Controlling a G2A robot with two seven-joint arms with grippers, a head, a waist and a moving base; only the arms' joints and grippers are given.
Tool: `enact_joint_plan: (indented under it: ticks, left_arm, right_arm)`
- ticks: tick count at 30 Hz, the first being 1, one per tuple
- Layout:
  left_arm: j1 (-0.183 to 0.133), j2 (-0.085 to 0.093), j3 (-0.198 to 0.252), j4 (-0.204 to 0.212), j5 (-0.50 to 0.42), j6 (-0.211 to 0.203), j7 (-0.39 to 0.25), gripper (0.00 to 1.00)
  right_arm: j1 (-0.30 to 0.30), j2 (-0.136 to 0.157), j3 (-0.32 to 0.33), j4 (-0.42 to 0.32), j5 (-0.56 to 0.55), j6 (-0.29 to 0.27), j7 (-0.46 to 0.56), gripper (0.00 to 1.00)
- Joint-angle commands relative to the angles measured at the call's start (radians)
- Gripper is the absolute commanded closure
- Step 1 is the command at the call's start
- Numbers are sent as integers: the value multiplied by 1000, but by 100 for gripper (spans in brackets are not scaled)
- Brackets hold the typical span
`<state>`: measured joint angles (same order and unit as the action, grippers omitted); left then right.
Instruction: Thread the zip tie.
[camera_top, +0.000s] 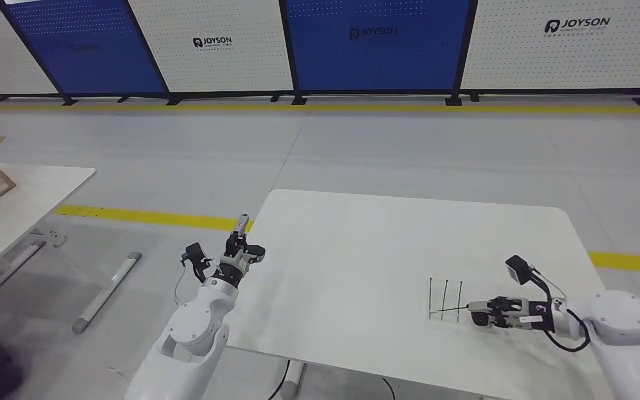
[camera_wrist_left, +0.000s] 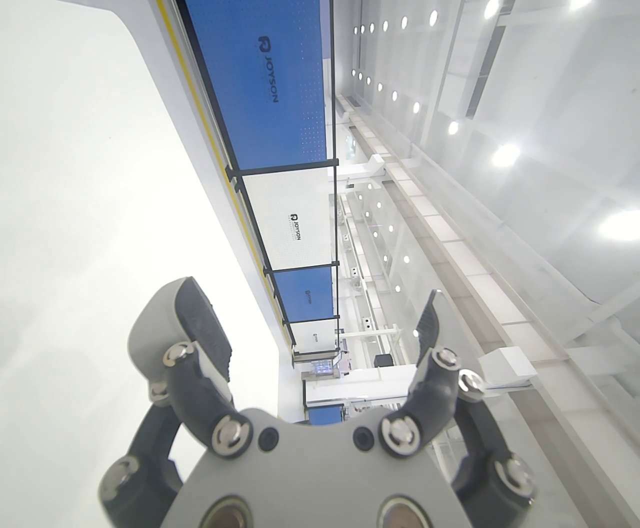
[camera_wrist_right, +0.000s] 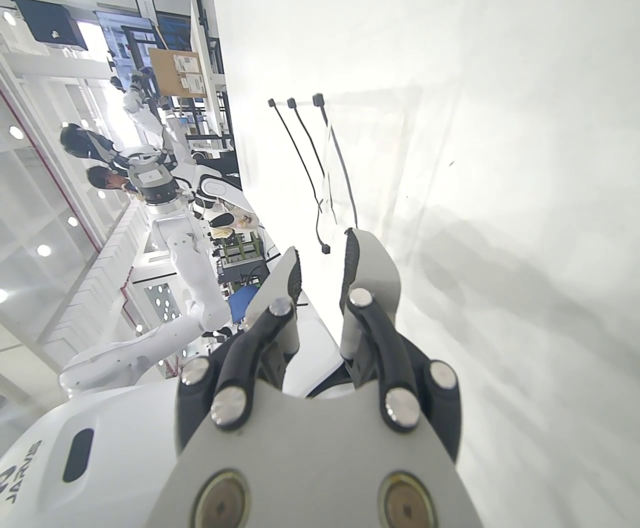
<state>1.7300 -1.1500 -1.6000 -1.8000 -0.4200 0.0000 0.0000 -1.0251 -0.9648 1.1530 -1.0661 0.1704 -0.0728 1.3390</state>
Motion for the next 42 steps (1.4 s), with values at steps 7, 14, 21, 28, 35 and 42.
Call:
enact_joint_plan:
  ticks: [7,14,21,28,35,42]
  left_arm:
    - [0,0,0,0,0,0,0,0]
    - [0,0,0,0,0,0,0,0]
    - [0,0,0,0,0,0,0,0]
    - [0,0,0,0,0,0,0,0]
    - [0,0,0,0,0,0,0,0]
    - [0,0,0,0,0,0,0,0]
  right_arm:
    - [3,2,-4,5,4,0,2,100]
    - [-12,12,29,5,45,-29,22,100]
    - [-32,24,46,-25,26,-12,17,100]
    - [-19,21,30,-33,32,5,12,57]
    - [9,18,4,-52,-12,49,-19,60]
    - [46,11,-37,-51,-58,104,-34,66]
